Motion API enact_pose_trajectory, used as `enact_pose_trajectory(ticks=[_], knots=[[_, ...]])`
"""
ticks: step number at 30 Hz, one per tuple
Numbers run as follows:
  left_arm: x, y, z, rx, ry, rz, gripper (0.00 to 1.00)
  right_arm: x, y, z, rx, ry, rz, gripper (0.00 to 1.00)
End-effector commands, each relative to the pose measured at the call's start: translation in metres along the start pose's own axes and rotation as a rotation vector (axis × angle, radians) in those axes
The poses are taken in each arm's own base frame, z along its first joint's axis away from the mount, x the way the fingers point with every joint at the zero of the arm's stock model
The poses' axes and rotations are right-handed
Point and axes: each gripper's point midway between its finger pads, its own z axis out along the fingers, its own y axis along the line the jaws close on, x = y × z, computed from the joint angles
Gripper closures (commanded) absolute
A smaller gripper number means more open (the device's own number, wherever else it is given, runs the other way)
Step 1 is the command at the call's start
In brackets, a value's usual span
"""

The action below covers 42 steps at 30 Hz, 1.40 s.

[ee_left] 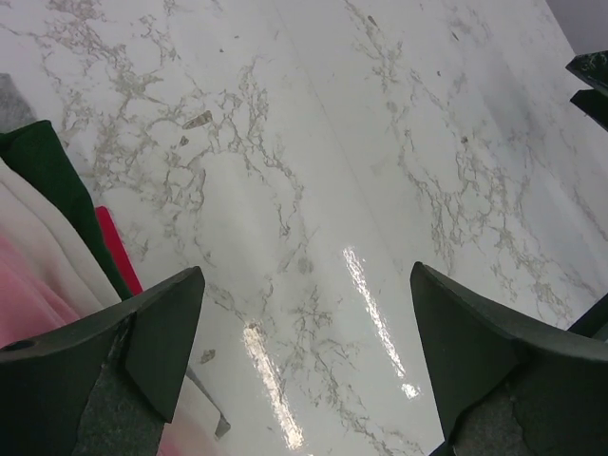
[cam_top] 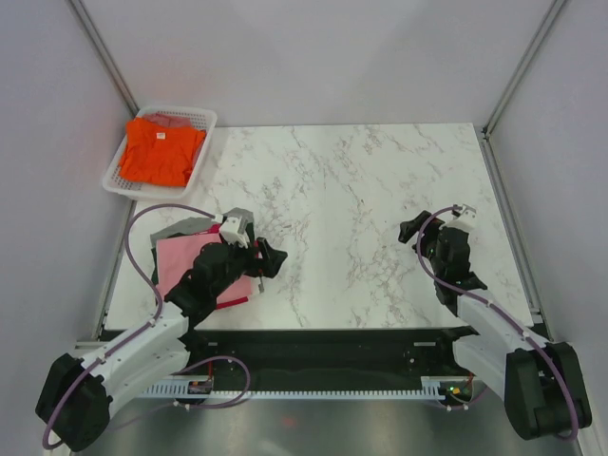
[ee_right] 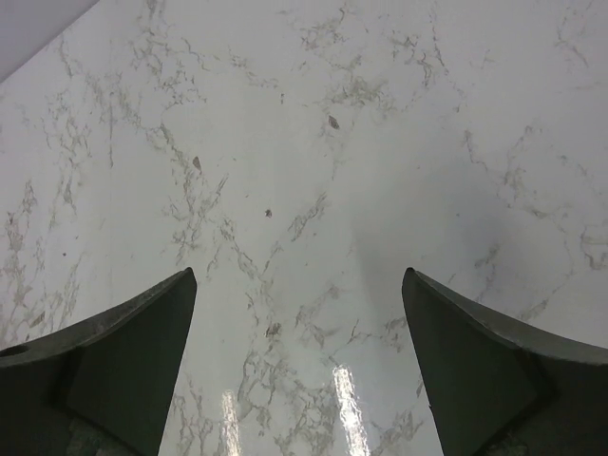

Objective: Fold and stack the t-shirts
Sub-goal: Grab the tshirt from the pile

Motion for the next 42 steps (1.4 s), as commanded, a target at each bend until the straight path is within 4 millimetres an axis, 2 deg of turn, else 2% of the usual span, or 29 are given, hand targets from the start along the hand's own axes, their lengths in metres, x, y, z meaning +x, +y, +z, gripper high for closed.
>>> enact_pose_trajectory(ticks=[1,2,4,7,8,11,12,13,14,15,16,17,18,19,20,21,22,23,24,26,27,30,31,32,33,34,36,38,42], knots=[[-0.015,0.002,0.003,-0.027,-0.049,0.011,0.03,-0.022,0.001,-0.001,0.019,-0.087,0.035,0.02],[-0.013,0.004,0.002,-0.044,-0.032,-0.005,0.03,-0.024,-0.001,-0.002,0.028,-0.097,0.04,0.02],[-0.029,-0.002,0.0,-0.058,-0.054,-0.073,0.02,-0.023,-0.003,-0.003,0.044,-0.088,0.037,0.02],[-0.06,0.001,-0.004,-0.153,-0.092,-0.178,0.0,-0.022,-0.002,-0.005,0.029,-0.088,0.034,0.02],[-0.084,0.001,-0.008,-0.201,-0.113,-0.192,0.0,-0.022,-0.001,-0.004,0.02,-0.093,0.037,0.02],[-0.116,0.033,-0.001,-0.371,-0.084,-0.208,0.01,-0.018,-0.002,-0.003,0.024,-0.082,0.036,0.02],[-0.149,0.056,-0.015,-0.508,-0.111,-0.228,0.08,-0.016,-0.002,-0.003,0.023,-0.075,0.037,0.02],[-0.152,0.08,-0.01,-0.624,-0.088,-0.251,0.08,-0.016,-0.001,-0.002,0.02,-0.071,0.038,0.02],[-0.184,0.089,-0.016,-0.677,-0.152,-0.274,0.08,-0.014,0.0,-0.001,0.017,-0.06,0.038,0.02],[-0.189,0.103,-0.016,-0.712,-0.143,-0.311,0.1,-0.013,0.0,-0.001,0.015,-0.057,0.04,0.02],[-0.199,0.127,-0.022,-0.765,-0.173,-0.378,0.11,-0.013,0.001,0.0,0.009,-0.052,0.039,0.02],[-0.206,0.138,-0.013,-0.78,-0.171,-0.411,0.11,-0.012,0.002,0.0,0.007,-0.05,0.04,0.02],[-0.213,0.157,-0.015,-0.815,-0.19,-0.448,0.12,-0.012,0.001,0.001,0.012,-0.05,0.041,0.02],[-0.22,0.165,-0.012,-0.827,-0.197,-0.466,0.12,-0.01,0.0,0.001,0.014,-0.047,0.041,0.02],[-0.229,0.179,0.003,-0.835,-0.182,-0.475,0.13,-0.01,0.0,0.001,0.013,-0.047,0.04,0.02],[-0.235,0.189,0.008,-0.843,-0.177,-0.48,0.15,-0.01,0.0,0.001,0.011,-0.046,0.04,0.02],[-0.235,0.215,0.002,-0.899,-0.153,-0.5,0.16,-0.01,0.0,0.0,0.011,-0.046,0.04,0.02],[-0.26,0.22,0.003,-0.898,-0.189,-0.504,0.16,-0.011,0.001,0.0,0.009,-0.049,0.041,0.02],[-0.246,0.244,0.017,-0.934,-0.129,-0.522,0.16,-0.011,0.001,-0.001,0.005,-0.05,0.042,0.02],[-0.25,0.267,0.021,-0.977,-0.101,-0.498,0.17,-0.012,0.002,-0.002,0.0,-0.056,0.045,0.02],[-0.249,0.287,0.032,-1.028,-0.09,-0.478,0.16,-0.012,0.002,-0.002,-0.002,-0.06,0.046,0.02],[-0.248,0.317,0.041,-1.114,-0.061,-0.44,0.15,-0.011,0.002,-0.003,-0.005,-0.061,0.047,0.02],[-0.224,0.336,0.055,-1.143,0.011,-0.44,0.15,-0.011,0.001,-0.003,-0.005,-0.061,0.049,0.02],[-0.229,0.343,0.059,-1.146,0.004,-0.441,0.15,-0.011,0.001,-0.003,0.0,-0.06,0.048,0.02],[-0.22,0.354,0.058,-1.167,0.035,-0.455,0.14,-0.011,0.001,-0.002,-0.002,-0.059,0.053,0.02],[-0.198,0.371,0.067,-1.18,0.085,-0.48,0.14,-0.011,0.001,-0.003,-0.002,-0.057,0.051,0.02],[-0.183,0.39,0.069,-1.153,0.124,-0.556,0.13,-0.011,0.002,-0.002,-0.005,-0.055,0.054,0.02],[-0.161,0.408,0.077,-1.132,0.161,-0.625,0.13,-0.012,0.002,-0.003,-0.005,-0.058,0.055,0.02],[-0.135,0.426,0.086,-1.102,0.222,-0.678,0.15,-0.012,0.002,-0.003,-0.005,-0.061,0.058,0.02]])
